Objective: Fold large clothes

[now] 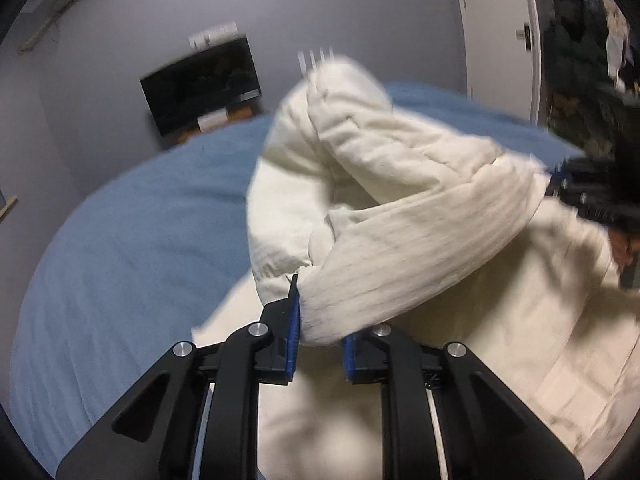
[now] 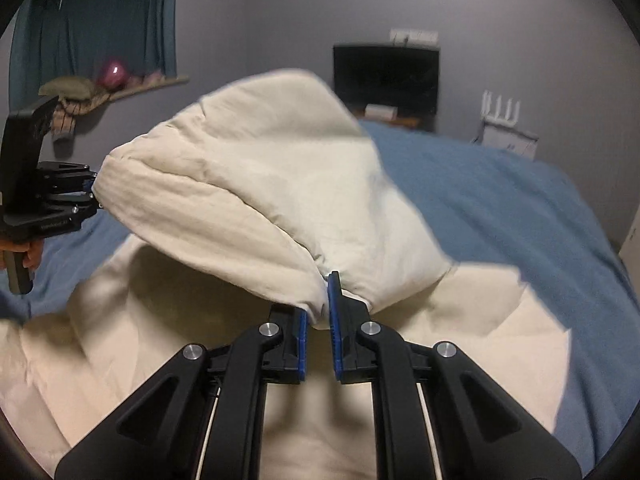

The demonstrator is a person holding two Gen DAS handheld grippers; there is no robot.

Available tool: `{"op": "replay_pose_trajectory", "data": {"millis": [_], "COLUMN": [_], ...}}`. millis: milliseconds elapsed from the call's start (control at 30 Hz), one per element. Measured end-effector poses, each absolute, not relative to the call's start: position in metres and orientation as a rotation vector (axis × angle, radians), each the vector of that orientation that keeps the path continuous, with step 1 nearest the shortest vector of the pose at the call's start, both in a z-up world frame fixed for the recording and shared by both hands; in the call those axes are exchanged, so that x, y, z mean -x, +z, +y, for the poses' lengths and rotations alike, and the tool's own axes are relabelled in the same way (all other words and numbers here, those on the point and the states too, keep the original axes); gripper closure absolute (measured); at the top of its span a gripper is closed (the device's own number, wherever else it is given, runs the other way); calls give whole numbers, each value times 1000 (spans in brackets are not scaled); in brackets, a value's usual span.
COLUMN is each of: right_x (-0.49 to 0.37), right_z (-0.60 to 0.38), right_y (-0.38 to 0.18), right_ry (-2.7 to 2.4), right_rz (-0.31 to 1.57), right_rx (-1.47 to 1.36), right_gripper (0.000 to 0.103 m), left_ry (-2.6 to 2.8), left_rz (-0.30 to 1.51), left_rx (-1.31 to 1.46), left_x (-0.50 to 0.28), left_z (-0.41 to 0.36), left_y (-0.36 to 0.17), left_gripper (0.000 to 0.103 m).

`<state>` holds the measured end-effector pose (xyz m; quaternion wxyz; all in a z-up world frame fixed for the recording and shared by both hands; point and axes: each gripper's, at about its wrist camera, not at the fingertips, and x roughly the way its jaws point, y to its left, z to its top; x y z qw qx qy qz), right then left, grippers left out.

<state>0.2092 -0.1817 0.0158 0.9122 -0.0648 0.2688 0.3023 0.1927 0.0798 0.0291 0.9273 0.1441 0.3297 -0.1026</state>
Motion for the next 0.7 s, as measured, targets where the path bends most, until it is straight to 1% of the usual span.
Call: {"op": "replay_pose_trajectory", "data": {"millis": [67, 133, 200, 267, 333, 367, 400, 500, 600, 633, 667, 700], "right_x": [-219, -227, -237, -245, -246, -247, -248, -244, -237, -234, -232, -231], "right_z": [-174, -166, -165, -166, -168, -167, -168, -169, -171, -174, -176, -179], "right_y": [4, -5, -12, -18, -21, -20, -19, -16, -12, -10, -6, -2], "right_ry": [602, 578, 562, 554, 546, 542, 539, 546, 562, 569, 584, 601], "right_rz": [593, 620, 648, 684, 698, 699, 697, 684, 672, 669, 669, 672], "right_rx": [157, 163, 127, 81, 64, 69, 73, 72, 77, 82, 95, 108], "right_gripper": [95, 95, 95, 95, 95, 95, 95, 94, 92, 91, 88, 79], "left_ry": [-205, -199, -203, -225, -247, -259, -284, -382, -491, -506, -523, -531], "left_rz": [742, 767, 768, 764, 764, 752, 743, 714, 578, 559, 548, 547], "left_rx": [-257, -260, -262, -241, -193, -174, -160, -148, -128, -116, -96, -84], "left_x": [-203, -212, -220, -221, -217, -216, -210, -196, -181, -179, -182, -187], "left_z": [88, 89, 89, 90, 95, 99, 100, 93, 81, 76, 72, 67], "left_y": [-2, -19, -24, -23, -17, -14, -10, 4, 32, 39, 45, 48], "left_gripper": [83, 80, 78, 71, 31, 27, 25, 25, 25, 25, 25, 25]}}
